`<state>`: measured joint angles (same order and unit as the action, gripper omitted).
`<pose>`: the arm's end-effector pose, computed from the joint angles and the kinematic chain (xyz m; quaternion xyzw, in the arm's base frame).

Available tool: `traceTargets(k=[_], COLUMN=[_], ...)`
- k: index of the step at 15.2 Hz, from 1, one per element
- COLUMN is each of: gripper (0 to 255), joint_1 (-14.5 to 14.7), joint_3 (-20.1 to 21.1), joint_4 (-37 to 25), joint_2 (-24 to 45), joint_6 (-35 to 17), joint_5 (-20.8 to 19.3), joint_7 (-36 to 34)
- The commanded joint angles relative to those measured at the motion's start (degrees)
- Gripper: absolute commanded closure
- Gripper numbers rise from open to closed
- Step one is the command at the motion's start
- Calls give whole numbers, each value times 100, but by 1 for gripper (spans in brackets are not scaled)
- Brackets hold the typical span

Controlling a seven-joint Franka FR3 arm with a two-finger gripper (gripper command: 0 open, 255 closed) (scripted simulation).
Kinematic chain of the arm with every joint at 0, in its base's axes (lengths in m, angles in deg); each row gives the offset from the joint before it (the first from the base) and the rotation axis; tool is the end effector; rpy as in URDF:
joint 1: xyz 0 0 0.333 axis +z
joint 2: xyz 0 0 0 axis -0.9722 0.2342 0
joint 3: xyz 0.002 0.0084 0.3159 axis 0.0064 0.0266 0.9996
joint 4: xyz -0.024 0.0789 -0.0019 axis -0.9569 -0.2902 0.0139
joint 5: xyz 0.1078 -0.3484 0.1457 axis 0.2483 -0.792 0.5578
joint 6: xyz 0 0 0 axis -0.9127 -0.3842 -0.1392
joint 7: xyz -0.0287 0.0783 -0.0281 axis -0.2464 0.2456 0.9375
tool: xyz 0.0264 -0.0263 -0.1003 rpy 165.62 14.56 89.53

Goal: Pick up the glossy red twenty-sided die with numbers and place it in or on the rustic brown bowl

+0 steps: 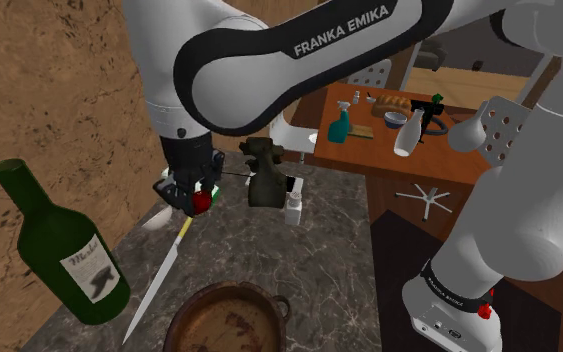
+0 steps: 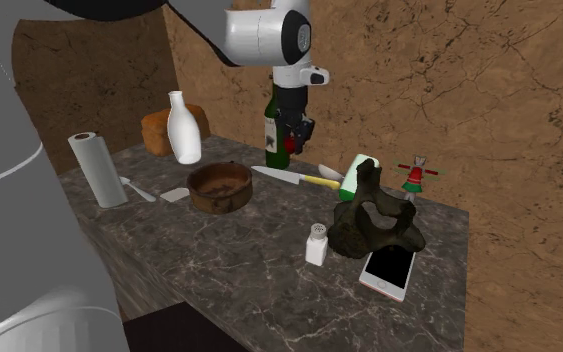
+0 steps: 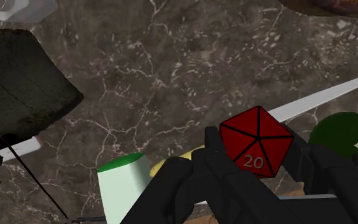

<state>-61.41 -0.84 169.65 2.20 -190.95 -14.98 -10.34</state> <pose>0.4133 0.3960 0.4475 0.9901 0.1392 0.0179 0.0089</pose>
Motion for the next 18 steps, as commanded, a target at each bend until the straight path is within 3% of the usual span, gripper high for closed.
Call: traceTargets(k=[1,14,18], gripper=[255,255,255], joint_1=[98,879,924], joint_3=[103,927,1017], joint_4=[234,1062,1230], joint_2=[-209,-1145,-1073], joint_6=[-44,-68,-294], joint_5=[106,722,685], joint_7=[-168,-1474,-1621])
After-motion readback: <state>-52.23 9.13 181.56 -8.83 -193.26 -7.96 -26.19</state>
